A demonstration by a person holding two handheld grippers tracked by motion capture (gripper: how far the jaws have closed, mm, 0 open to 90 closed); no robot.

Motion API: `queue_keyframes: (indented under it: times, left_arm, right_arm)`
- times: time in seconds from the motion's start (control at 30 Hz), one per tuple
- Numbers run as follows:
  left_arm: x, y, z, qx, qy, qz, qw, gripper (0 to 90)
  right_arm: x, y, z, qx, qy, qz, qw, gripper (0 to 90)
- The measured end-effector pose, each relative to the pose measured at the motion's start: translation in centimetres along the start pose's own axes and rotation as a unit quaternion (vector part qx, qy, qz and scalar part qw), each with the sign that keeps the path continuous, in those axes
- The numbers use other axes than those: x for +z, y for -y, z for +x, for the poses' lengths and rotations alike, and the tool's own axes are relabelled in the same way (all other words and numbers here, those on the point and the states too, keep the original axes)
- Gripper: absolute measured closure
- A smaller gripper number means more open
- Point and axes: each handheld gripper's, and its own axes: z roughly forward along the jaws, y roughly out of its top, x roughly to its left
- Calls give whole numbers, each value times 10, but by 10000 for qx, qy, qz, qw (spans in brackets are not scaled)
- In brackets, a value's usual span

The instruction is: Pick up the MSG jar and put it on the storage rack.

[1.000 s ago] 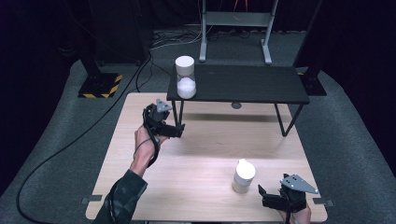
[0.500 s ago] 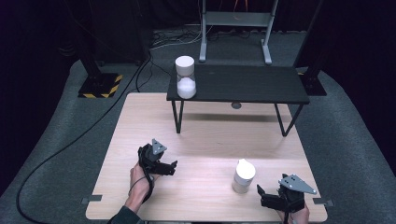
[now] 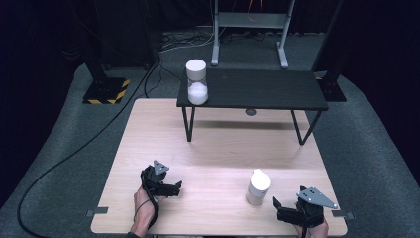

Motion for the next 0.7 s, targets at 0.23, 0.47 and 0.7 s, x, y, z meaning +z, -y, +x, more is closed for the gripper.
queue_keyframes:
  times: [0.23, 0.47, 0.7]
  left_arm:
    - [5, 9, 0, -85, 23, -12, 10000, 3]
    - [5, 16, -1, -90, 10, -140, 9999, 2]
    - [5, 17, -1, -104, -1, -145, 9998, 2]
  right_arm:
    - [-1, -1, 2, 10, 39, -12, 10000, 0]
    - [-1, -1, 4, 24, 27, 9, 10000, 0]
    - [-2, -1, 7, 18, 26, 25, 10000, 0]
